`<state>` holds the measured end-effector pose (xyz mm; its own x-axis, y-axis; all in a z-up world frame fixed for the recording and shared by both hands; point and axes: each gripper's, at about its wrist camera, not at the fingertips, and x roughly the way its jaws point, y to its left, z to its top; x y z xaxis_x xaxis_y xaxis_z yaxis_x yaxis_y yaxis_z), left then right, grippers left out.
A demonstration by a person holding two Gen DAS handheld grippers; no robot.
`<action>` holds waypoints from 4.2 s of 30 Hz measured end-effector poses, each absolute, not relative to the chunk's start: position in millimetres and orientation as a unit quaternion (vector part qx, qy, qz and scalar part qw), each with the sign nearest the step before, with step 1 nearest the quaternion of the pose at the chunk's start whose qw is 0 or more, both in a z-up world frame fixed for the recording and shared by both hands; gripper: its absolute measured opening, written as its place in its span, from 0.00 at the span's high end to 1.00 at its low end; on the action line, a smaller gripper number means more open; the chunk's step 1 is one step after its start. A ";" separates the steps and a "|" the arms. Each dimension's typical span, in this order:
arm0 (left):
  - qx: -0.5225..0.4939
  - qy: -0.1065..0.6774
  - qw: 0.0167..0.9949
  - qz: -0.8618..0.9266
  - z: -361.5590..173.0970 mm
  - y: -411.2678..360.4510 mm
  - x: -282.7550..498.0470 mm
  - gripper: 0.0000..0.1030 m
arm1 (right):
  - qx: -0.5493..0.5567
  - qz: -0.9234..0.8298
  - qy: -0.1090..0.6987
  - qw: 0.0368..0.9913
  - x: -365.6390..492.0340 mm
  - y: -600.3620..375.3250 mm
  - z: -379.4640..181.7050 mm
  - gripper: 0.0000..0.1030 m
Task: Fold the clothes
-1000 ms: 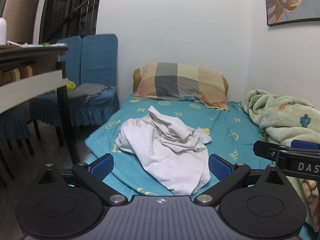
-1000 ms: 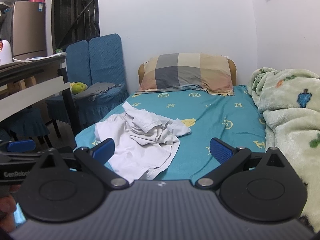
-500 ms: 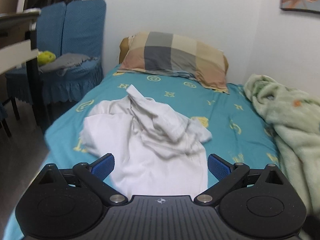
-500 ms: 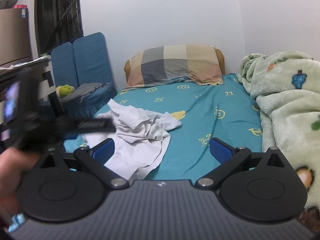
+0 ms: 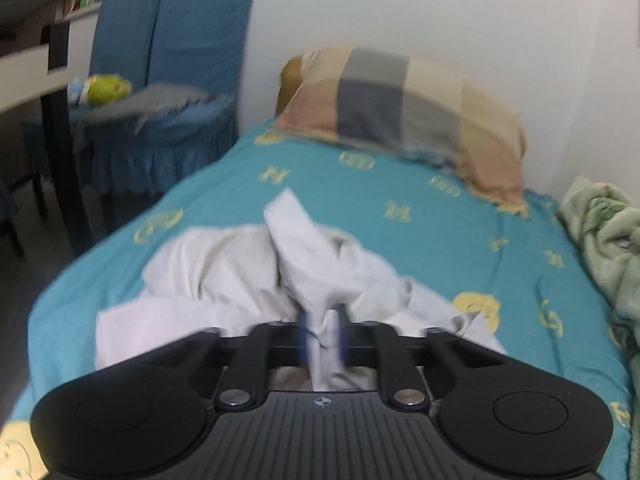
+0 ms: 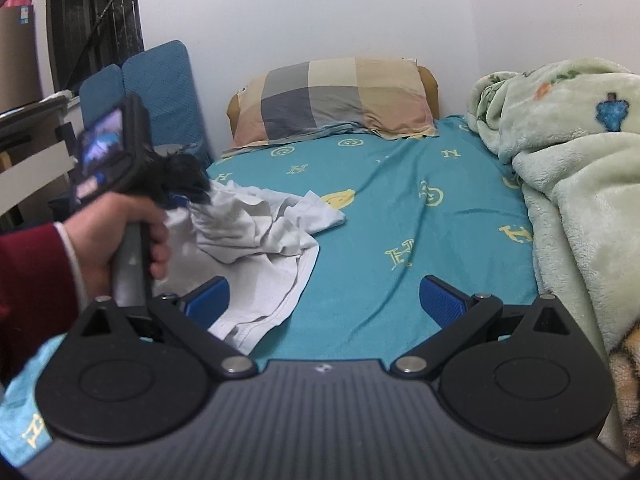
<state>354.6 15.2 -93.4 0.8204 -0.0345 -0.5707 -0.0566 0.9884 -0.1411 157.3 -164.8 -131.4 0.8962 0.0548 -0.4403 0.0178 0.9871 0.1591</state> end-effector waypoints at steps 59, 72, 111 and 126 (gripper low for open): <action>0.175 0.363 0.911 -0.084 -113.9 0.9 155.2 0.95 | 0.130 0.042 0.243 0.960 148.9 -168.2 -123.0 0.00; -0.067 0.106 0.975 -0.186 21.3 77.6 51.2 0.97 | 0.028 0.113 0.198 0.973 141.0 -119.8 -124.8 0.00; -0.159 0.135 0.970 -0.125 34.0 163.6 31.4 0.78 | -0.065 0.281 0.015 0.957 33.7 -62.3 -56.2 0.94; -0.068 0.212 0.961 -0.165 18.2 114.4 62.2 0.58 | -0.002 0.267 0.249 0.931 68.4 -58.0 -108.0 0.64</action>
<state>62.2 114.4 18.2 0.8556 -0.3459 -0.3852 0.2879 0.9363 -0.2012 68.4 -58.0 -108.0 0.7337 0.4962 -0.4641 -0.4984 0.8573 0.1288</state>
